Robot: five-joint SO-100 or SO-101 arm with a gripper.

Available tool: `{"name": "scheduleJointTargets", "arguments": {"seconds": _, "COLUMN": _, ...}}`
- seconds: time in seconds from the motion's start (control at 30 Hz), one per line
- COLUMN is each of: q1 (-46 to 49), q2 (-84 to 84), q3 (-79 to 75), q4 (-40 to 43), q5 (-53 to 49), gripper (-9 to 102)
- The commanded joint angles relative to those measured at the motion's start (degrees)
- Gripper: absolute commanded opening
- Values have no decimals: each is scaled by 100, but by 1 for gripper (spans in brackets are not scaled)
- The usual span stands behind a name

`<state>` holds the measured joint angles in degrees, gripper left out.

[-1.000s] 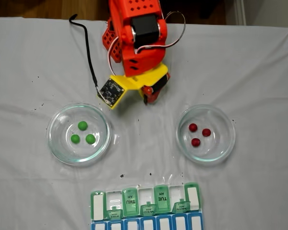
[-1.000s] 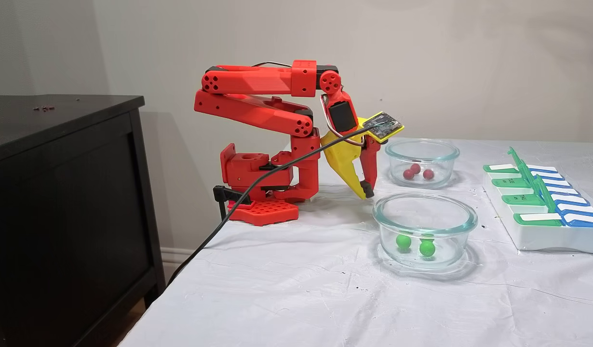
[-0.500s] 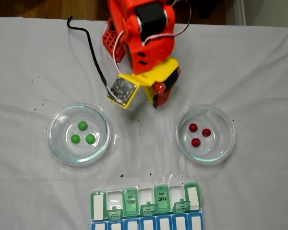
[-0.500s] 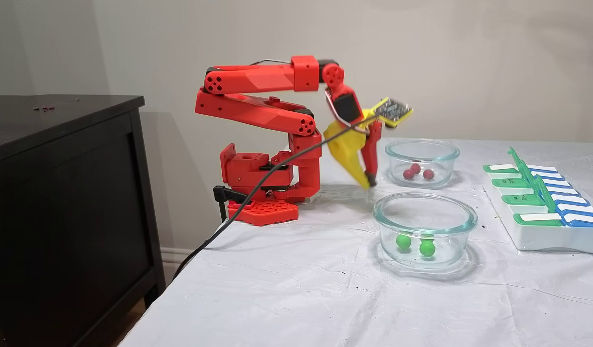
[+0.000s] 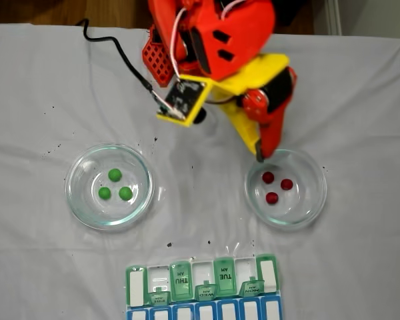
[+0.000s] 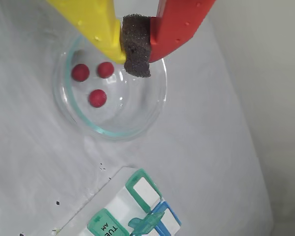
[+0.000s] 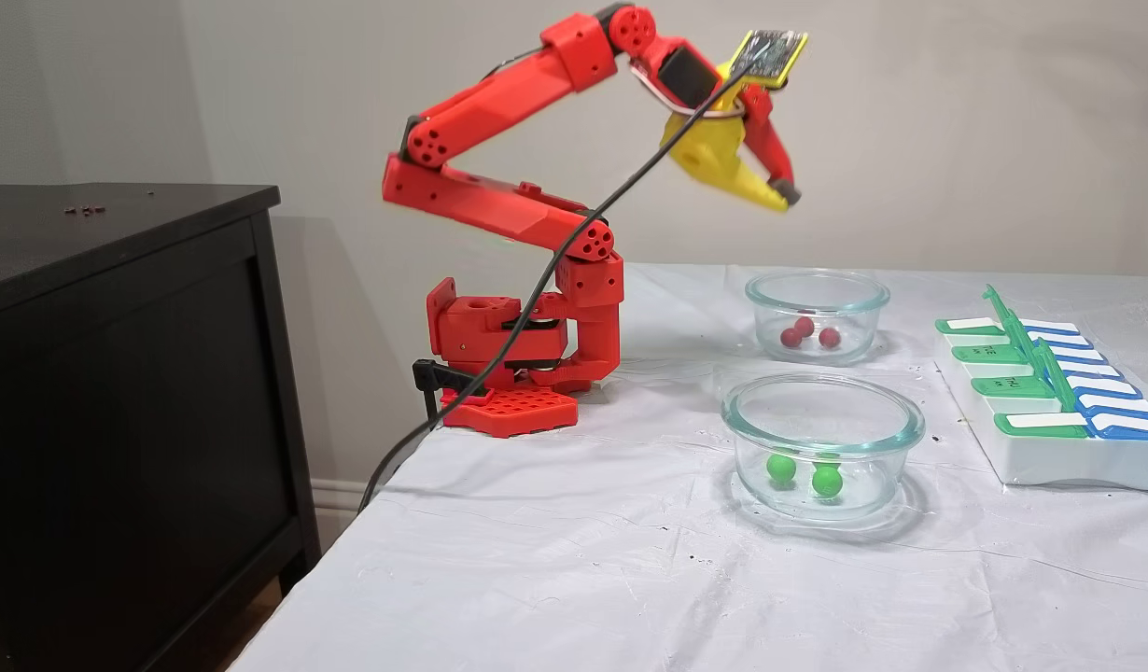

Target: Sort medicines into box.

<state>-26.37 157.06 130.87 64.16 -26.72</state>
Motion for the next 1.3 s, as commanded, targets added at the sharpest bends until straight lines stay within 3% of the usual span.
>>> {"name": "scheduleJointTargets", "arguments": {"seconds": 0.0, "q1": -202, "q2": -976, "q3": -1362, "q4": 0, "q5": 255, "gripper": 0}}
{"name": "scheduleJointTargets", "arguments": {"seconds": 0.4, "q1": -721, "q2": -1828, "q3": -2276, "q4": 870, "q5": 738, "gripper": 0}}
{"name": "scheduleJointTargets", "arguments": {"seconds": 0.57, "q1": -747, "q2": -2241, "q3": -2109, "q4": 413, "q5": 729, "gripper": 0}}
{"name": "scheduleJointTargets", "arguments": {"seconds": 0.8, "q1": -835, "q2": -2997, "q3": -2347, "q4": 466, "q5": 896, "gripper": 0}}
{"name": "scheduleJointTargets", "arguments": {"seconds": 0.93, "q1": -905, "q2": -3190, "q3": -2452, "q4": 624, "q5": 967, "gripper": 7}}
{"name": "scheduleJointTargets", "arguments": {"seconds": 1.27, "q1": -1037, "q2": -3445, "q3": -2364, "q4": 475, "q5": 1230, "gripper": 11}}
